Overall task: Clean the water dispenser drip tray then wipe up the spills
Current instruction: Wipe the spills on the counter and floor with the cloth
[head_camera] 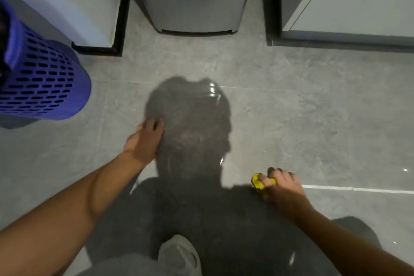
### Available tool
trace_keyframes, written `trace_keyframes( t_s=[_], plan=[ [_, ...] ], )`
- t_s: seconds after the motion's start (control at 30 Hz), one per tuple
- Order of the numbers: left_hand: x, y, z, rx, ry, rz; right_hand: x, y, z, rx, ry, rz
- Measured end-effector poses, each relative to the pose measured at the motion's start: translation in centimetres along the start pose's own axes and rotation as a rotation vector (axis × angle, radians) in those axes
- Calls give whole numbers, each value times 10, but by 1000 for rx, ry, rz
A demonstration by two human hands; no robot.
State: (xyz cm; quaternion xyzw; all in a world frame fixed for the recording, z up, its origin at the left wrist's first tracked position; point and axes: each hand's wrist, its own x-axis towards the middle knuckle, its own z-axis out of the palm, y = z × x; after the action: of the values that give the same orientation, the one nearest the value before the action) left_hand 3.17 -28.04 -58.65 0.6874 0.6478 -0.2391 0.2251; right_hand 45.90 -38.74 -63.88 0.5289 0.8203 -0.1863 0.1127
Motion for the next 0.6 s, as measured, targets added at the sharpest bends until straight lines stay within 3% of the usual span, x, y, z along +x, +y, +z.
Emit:
trace_keyframes(
  t_s=[0.1, 0.2, 0.4, 0.6],
  plan=[
    [-30, 29, -15, -32, -143, 78, -17, 30, -40, 15, -201, 286],
    [-74, 50, -52, -153, -309, 79, -29, 26, -96, 149, -200, 443],
    [-189, 79, -187, -382, -331, -4, -85, -29, -250, 448, -130, 507],
    [-347, 91, -355, -448, -294, -48, -185, -86, -468, 841, -81, 728]
  ],
)
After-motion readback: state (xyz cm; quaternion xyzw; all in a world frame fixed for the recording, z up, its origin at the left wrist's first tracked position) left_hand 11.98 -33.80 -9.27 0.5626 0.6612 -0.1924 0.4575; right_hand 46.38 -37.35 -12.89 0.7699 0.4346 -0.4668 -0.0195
